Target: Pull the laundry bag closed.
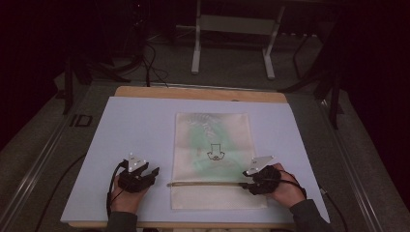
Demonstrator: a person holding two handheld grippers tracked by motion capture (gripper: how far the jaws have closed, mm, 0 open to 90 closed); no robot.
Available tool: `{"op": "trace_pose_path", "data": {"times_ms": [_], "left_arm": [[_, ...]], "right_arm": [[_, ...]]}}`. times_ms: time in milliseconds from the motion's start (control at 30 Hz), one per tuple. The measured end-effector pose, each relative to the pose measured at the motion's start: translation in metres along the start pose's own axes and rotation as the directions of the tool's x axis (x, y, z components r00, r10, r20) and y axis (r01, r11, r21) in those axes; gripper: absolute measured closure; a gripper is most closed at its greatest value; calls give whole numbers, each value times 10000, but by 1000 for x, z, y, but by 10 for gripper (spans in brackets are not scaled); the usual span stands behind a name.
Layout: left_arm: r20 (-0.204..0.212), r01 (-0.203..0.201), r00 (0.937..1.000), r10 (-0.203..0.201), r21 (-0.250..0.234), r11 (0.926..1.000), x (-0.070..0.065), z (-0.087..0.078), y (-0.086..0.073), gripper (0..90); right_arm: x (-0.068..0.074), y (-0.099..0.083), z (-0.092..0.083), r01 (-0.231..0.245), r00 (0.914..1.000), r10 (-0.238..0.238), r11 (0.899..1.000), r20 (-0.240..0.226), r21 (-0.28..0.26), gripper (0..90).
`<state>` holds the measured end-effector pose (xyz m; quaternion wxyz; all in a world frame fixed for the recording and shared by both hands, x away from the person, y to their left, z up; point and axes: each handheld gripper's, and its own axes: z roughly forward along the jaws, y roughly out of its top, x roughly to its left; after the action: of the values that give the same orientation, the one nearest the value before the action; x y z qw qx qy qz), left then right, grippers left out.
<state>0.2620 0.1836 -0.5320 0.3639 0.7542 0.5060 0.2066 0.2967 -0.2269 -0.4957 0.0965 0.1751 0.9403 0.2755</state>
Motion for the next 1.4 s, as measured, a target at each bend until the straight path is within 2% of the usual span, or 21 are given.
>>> {"op": "trace_pose_path", "data": {"times_ms": [700, 933, 1133, 1400], "left_arm": [[56, -25, 10000, 25, 19, 10000, 0, 0, 0, 511], [79, -18, 10000, 18, 27, 10000, 0, 0, 0, 511], [96, 12, 10000, -12, -12, 10000, 1, 0, 0, 511], [105, 13, 9999, -13, -4, 10000, 0, 0, 0, 512]], "right_arm": [[13, 32, 15, 734, 9964, -734, 9973, -423, -27, 556], [16, 42, 19, 965, 9946, -967, 9953, -377, -70, 595], [19, 49, 22, 1128, 9916, -1139, 9934, -611, -219, 654], [23, 56, 28, 1291, 9884, -1306, 9913, -770, -248, 659]]}}
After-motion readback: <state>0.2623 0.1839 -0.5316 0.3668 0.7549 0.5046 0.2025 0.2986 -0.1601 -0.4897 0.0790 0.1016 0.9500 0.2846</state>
